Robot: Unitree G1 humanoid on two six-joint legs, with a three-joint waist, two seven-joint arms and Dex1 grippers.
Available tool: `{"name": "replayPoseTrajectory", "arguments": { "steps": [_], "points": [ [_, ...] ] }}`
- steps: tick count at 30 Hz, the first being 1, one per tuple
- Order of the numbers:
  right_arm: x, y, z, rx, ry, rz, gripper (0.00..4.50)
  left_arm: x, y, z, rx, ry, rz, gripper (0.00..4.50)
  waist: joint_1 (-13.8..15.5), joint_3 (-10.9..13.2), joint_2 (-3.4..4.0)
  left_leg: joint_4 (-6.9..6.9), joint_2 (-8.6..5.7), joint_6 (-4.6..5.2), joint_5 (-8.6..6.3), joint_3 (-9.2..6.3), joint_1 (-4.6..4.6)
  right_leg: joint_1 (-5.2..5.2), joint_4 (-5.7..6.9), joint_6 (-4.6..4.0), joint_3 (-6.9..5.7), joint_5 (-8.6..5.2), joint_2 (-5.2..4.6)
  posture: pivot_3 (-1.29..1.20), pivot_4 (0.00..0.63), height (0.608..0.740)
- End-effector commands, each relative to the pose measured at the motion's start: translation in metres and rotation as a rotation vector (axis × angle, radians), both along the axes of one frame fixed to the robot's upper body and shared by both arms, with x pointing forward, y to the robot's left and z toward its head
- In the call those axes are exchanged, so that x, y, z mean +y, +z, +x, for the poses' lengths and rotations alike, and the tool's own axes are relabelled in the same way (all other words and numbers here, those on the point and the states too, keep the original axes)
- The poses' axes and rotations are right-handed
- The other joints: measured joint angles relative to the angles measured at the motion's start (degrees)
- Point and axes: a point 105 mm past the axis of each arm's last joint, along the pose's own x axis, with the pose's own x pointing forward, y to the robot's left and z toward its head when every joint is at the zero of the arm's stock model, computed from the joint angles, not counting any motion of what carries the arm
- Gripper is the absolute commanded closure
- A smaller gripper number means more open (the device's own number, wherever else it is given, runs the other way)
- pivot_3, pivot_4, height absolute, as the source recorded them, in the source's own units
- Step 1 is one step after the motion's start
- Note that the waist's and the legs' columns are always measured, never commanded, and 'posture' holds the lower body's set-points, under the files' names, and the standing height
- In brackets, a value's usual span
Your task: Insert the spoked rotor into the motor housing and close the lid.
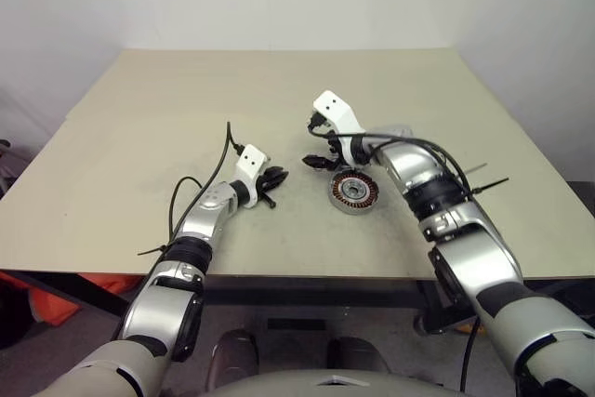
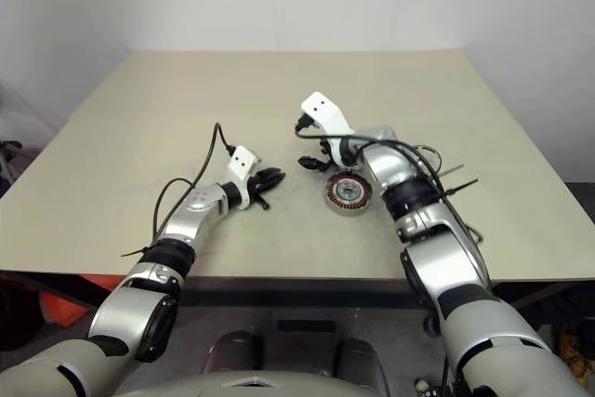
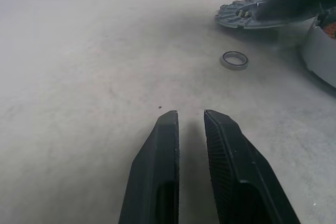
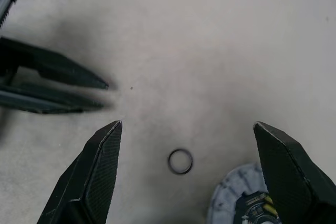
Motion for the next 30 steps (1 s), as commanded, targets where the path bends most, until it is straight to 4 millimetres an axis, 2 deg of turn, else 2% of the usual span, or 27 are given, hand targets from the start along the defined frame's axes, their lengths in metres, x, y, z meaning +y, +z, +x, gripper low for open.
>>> {"name": "replayPoseTrajectory", "arguments": {
  "steps": [1, 7, 11, 20, 30],
  "points": [
    [0.006, 0.004, 0.002, 0.021, 0.068, -0.030, 0.00, -0.002, 0.011, 0.004, -0.041, 0.013, -0.030, 3.66, 0.02, 0.00, 0.00, 0.00, 0.01, 0.01, 0.00, 0.00, 0.00, 0.00, 0.00, -0.01, 0.00, 0.00, 0.00, 0.00, 0.000, 0.740],
    [0.003, -0.009, 0.000, 0.063, 0.164, -0.143, 0.00, -0.002, 0.008, 0.002, -0.039, 0.020, -0.035, 3.66, 0.03, 0.00, 0.00, 0.05, 0.02, 0.09, -0.05, 0.01, -0.10, -0.05, 0.00, -0.03, -0.03, -0.01, 0.00, 0.00, 0.000, 0.740],
    [-0.002, -0.011, 0.005, 0.057, 0.152, -0.181, 0.00, -0.002, 0.009, 0.002, -0.041, 0.021, -0.038, 3.66, -0.01, 0.01, 0.01, 0.08, 0.05, 0.15, -0.09, 0.01, -0.10, -0.09, 0.05, -0.05, -0.05, -0.01, 0.00, 0.00, 0.000, 0.740],
    [0.004, -0.010, 0.009, 0.065, 0.141, -0.159, 0.00, 0.000, 0.009, 0.001, -0.048, 0.018, -0.028, 3.66, -0.03, 0.01, 0.02, 0.09, 0.13, 0.17, -0.10, 0.09, -0.14, -0.21, 0.08, -0.15, -0.10, 0.01, 0.01, 0.00, 0.000, 0.740],
    [0.000, -0.022, 0.010, 0.100, 0.092, -0.144, 0.00, 0.000, 0.009, 0.000, -0.052, 0.016, -0.019, 3.66, 0.00, 0.02, 0.03, 0.10, 0.21, 0.17, -0.09, 0.16, -0.19, -0.34, 0.15, -0.24, -0.13, 0.04, 0.03, 0.00, 0.000, 0.740]
  ]
}}
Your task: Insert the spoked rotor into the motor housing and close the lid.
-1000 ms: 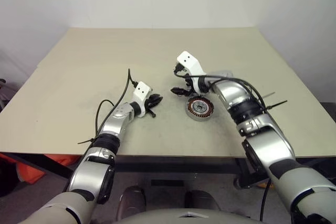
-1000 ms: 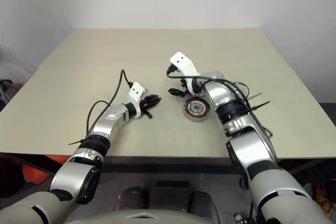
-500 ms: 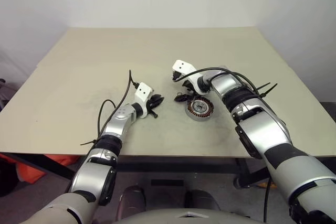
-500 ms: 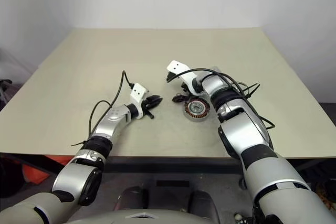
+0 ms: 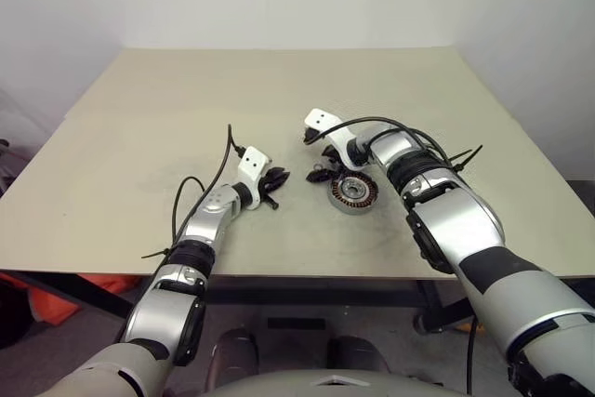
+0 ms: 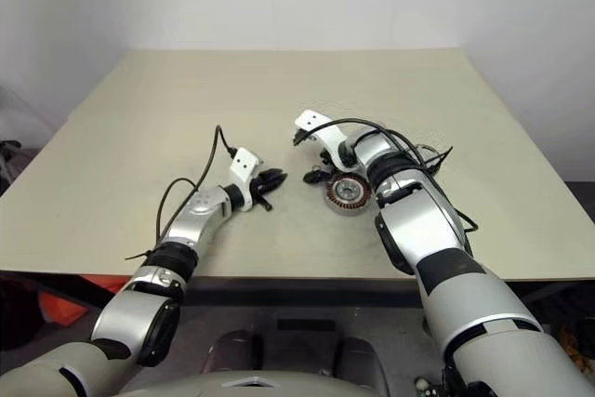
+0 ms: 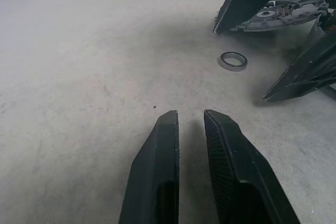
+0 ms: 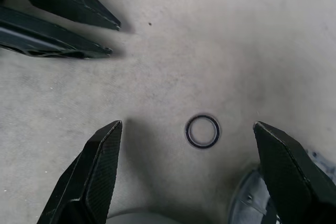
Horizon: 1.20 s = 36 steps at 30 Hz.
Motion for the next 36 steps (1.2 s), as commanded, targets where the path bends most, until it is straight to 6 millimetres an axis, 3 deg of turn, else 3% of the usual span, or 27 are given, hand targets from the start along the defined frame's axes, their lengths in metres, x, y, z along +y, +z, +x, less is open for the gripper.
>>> {"name": "replayPoseTrajectory", "arguments": {
  "steps": [1, 9, 10, 12, 21, 36],
  "points": [
    [0.0071, 0.0197, 0.0077, -0.060, 0.012, 0.015, 0.00, -0.0001, 0.0107, 0.0019, -0.046, -0.002, -0.006, 3.66, 0.00, 0.00, 0.00, 0.00, 0.01, 0.00, 0.00, 0.00, 0.00, 0.00, 0.01, -0.01, 0.00, 0.00, 0.01, 0.00, 0.000, 0.740],
    [0.0077, 0.0181, 0.0074, -0.054, 0.005, 0.022, 0.00, 0.0006, 0.0104, 0.0017, -0.049, -0.001, 0.002, 3.66, 0.01, 0.00, 0.00, 0.05, 0.04, 0.00, 0.00, 0.01, -0.03, -0.05, 0.07, -0.03, 0.00, 0.00, 0.02, 0.00, 0.000, 0.740],
    [0.0083, 0.0176, 0.0071, -0.053, 0.006, 0.022, 0.18, 0.0007, 0.0105, 0.0017, -0.049, -0.001, 0.002, 3.68, 0.00, 0.00, 0.00, 0.05, 0.04, 0.00, 0.00, 0.01, -0.03, -0.05, 0.07, -0.04, 0.00, 0.00, 0.03, 0.00, 0.000, 0.740],
    [0.0090, 0.0163, 0.0065, -0.049, 0.008, 0.023, 0.58, 0.0006, 0.0105, 0.0017, -0.050, -0.001, 0.003, 3.69, 0.00, 0.00, 0.00, 0.06, 0.07, 0.00, 0.00, 0.02, -0.03, -0.06, 0.07, -0.05, 0.00, 0.01, 0.04, 0.00, 0.000, 0.740],
    [0.0107, 0.0144, 0.0055, -0.046, 0.015, 0.020, 3.83, 0.0017, 0.0098, 0.0012, -0.049, 0.000, 0.009, 3.69, 0.00, 0.00, 0.00, 0.07, 0.11, -0.01, 0.01, 0.04, -0.03, -0.09, 0.10, -0.09, 0.00, 0.01, 0.08, 0.00, 0.000, 0.740],
    [0.0125, 0.0226, 0.0066, -0.062, 0.035, 0.050, 3.83, 0.0016, 0.0091, 0.0007, -0.048, -0.003, 0.013, 3.69, 0.01, 0.00, 0.00, 0.09, 0.13, -0.03, 0.02, 0.05, -0.03, -0.14, 0.19, -0.13, 0.00, 0.00, 0.08, 0.00, 0.000, 0.740]
  ]
}}
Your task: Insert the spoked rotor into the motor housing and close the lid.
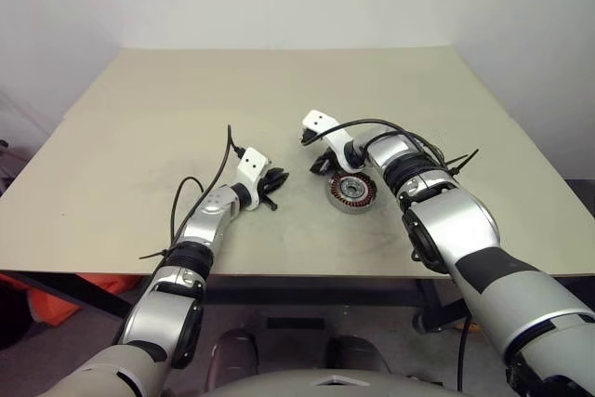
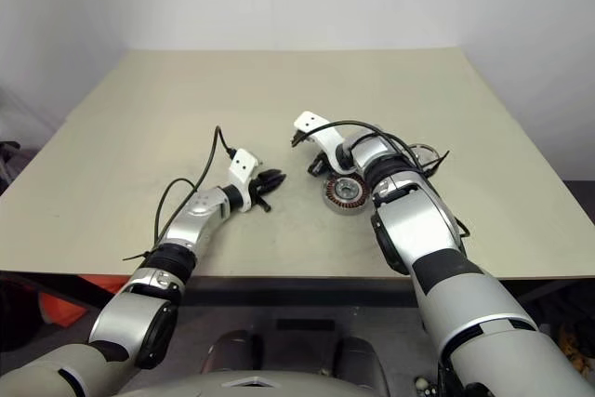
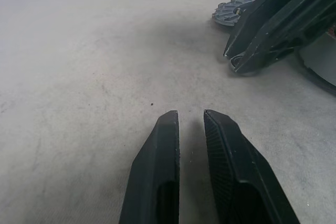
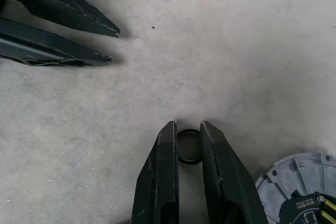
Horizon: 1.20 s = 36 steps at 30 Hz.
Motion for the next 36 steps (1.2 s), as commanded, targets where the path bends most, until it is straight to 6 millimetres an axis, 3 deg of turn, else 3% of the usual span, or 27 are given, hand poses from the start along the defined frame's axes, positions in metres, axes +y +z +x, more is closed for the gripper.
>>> {"name": "replayPoseTrajectory", "arguments": {
  "steps": [1, 4, 8, 36],
  "points": [
    [0.006, 0.026, 0.008, -0.072, 0.032, 0.021, 3.83, 0.000, 0.010, 0.002, -0.039, -0.004, -0.002, 3.69, 0.00, 0.00, 0.00, 0.00, 0.00, 0.00, 0.00, 0.00, 0.00, 0.00, 0.01, 0.00, 0.00, 0.00, 0.00, 0.00, 0.000, 0.740],
    [0.002, 0.027, 0.010, -0.083, 0.032, 0.006, 3.83, 0.000, 0.009, 0.002, -0.039, -0.005, -0.001, 3.69, 0.00, 0.00, 0.00, 0.01, 0.00, 0.00, 0.00, 0.00, 0.00, -0.01, 0.03, -0.01, 0.00, 0.00, 0.00, 0.00, 0.000, 0.740],
    [-0.005, 0.028, 0.012, -0.115, 0.033, -0.028, 2.99, -0.001, 0.009, 0.002, -0.039, -0.007, 0.002, 3.69, 0.00, 0.00, 0.00, 0.03, 0.00, 0.00, 0.00, 0.00, 0.00, -0.01, 0.05, -0.01, 0.00, -0.01, 0.00, 0.00, 0.000, 0.740],
    [-0.005, 0.018, 0.004, -0.062, 0.079, -0.049, 2.99, 0.001, 0.006, 0.002, -0.036, -0.002, 0.016, 3.69, 0.01, 0.00, 0.00, 0.06, 0.02, -0.01, 0.01, 0.00, 0.01, -0.05, 0.19, -0.11, 0.00, -0.07, 0.00, 0.00, 0.000, 0.740]
  ]
}}
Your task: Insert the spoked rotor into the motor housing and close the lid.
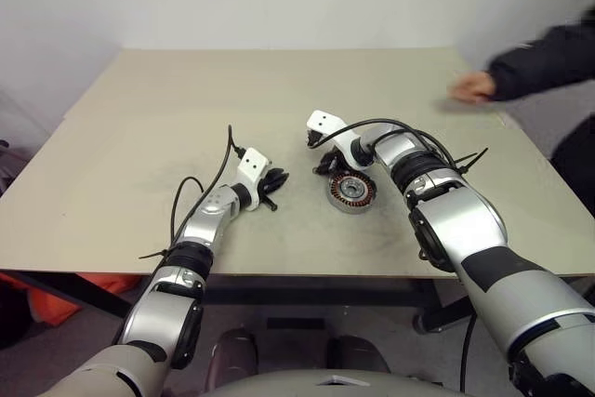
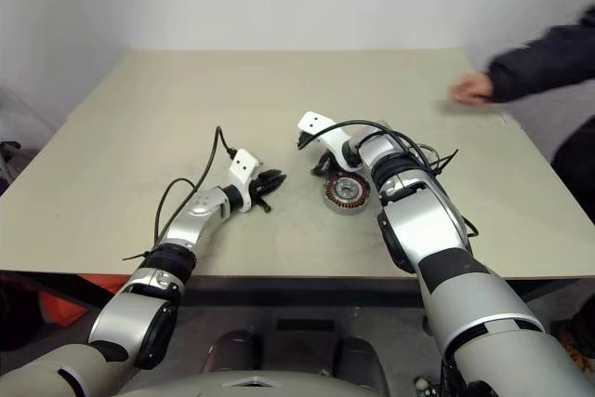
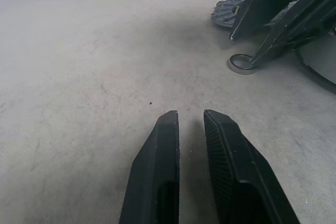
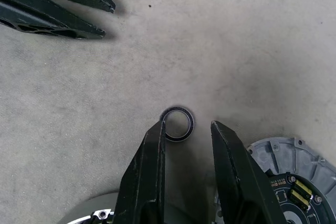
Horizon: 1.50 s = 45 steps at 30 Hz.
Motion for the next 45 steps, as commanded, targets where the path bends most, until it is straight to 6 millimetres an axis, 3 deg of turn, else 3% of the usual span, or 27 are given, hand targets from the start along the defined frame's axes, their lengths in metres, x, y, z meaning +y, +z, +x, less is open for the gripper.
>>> {"name": "replayPoseTrajectory", "arguments": {
  "steps": [1, 4, 7, 13, 23, 35, 45],
  "points": [
    [0.009, 0.016, 0.003, -0.022, 0.026, 0.028, 2.99, 0.002, 0.006, 0.002, -0.031, -0.002, 0.006, 3.69, 0.00, 0.00, 0.00, 0.00, 0.00, 0.00, 0.00, 0.00, 0.00, 0.00, 0.00, 0.00, 0.00, 0.00, 0.00, 0.00, 0.000, 0.740],
    [0.008, 0.016, 0.002, -0.020, 0.033, 0.024, 2.99, 0.002, 0.005, 0.001, -0.029, -0.003, 0.009, 3.69, 0.00, 0.00, 0.00, 0.00, 0.00, 0.00, 0.00, 0.00, 0.00, 0.00, 0.02, -0.01, 0.00, -0.01, 0.00, 0.00, 0.000, 0.740],
    [0.007, 0.014, 0.003, -0.027, 0.029, 0.014, 2.46, 0.002, 0.005, 0.001, -0.030, -0.004, 0.010, 3.69, 0.00, 0.00, 0.00, 0.01, 0.00, 0.00, 0.00, 0.00, 0.00, 0.00, 0.03, -0.02, 0.00, -0.02, 0.00, 0.00, 0.000, 0.740],
    [0.007, 0.011, 0.003, -0.031, 0.017, 0.010, 0.38, 0.002, 0.006, 0.001, -0.032, -0.003, 0.011, 3.69, 0.00, 0.00, 0.00, 0.02, 0.01, 0.00, 0.00, 0.00, 0.00, -0.02, 0.05, -0.03, 0.00, -0.02, 0.00, 0.00, 0.000, 0.740],
    [0.004, -0.001, -0.001, 0.000, 0.017, -0.017, 0.38, 0.002, 0.004, 0.001, -0.030, 0.001, 0.013, 3.69, 0.00, 0.00, 0.00, 0.06, 0.02, -0.03, 0.02, 0.00, 0.01, -0.05, 0.14, -0.05, 0.00, -0.03, 0.00, 0.00, 0.000, 0.740],
    [0.006, 0.002, 0.000, -0.004, 0.017, -0.004, 0.38, 0.003, 0.003, 0.001, -0.031, 0.001, 0.019, 3.69, 0.00, 0.00, 0.00, 0.06, 0.02, -0.03, 0.02, 0.00, 0.01, -0.05, 0.16, -0.05, 0.00, -0.04, 0.00, 0.00, 0.000, 0.740],
    [0.014, 0.020, 0.003, -0.054, 0.024, 0.124, 0.38, 0.016, 0.010, 0.004, -0.048, 0.030, 0.013, 3.69, -0.10, 0.00, 0.00, 0.06, 0.06, -0.04, 0.02, 0.00, 0.01, -0.05, 0.16, -0.06, 0.01, -0.04, 0.06, 0.00, 0.000, 0.740]
  ]
}}
